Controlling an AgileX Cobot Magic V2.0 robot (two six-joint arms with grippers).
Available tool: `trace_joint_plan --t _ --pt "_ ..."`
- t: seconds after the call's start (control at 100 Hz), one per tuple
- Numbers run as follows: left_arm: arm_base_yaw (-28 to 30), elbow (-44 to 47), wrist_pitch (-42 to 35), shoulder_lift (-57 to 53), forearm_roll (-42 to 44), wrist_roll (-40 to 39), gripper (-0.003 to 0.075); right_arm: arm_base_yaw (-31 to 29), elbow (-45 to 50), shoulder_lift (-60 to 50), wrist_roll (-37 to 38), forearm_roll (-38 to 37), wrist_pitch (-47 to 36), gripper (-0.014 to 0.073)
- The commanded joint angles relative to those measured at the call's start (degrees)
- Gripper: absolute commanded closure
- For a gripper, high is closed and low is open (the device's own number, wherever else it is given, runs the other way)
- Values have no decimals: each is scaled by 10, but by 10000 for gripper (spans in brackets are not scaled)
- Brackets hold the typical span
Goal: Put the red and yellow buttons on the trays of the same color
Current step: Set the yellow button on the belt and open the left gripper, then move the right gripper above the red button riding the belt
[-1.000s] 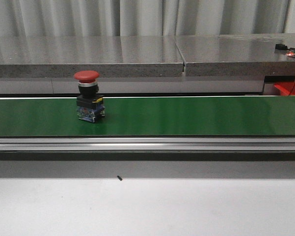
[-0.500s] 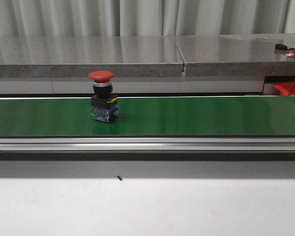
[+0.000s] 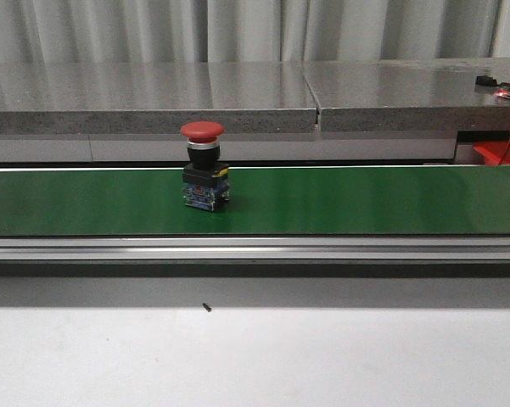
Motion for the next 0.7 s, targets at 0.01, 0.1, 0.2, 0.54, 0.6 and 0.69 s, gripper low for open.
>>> trace_joint_plan --t 0.01,0.1,0.2,0.54,0.6,0.69 --pt "-4 -14 -41 2 -15 1 741 1 -12 -9 -3 -2 -54 662" --pt "-4 -14 -41 2 -15 1 741 1 -31 -8 -3 12 -48 662" --pt "-4 -14 -41 2 -15 1 741 1 -69 3 -3 29 -32 662" --pt "-4 -14 -41 2 -15 1 741 1 -338 219 -3 38 302 662" --pt "-4 -14 -41 2 -15 1 741 1 -382 263 -3 38 336 662" --pt "-4 -14 -41 2 -15 1 741 1 -443 330 -3 38 365 662"
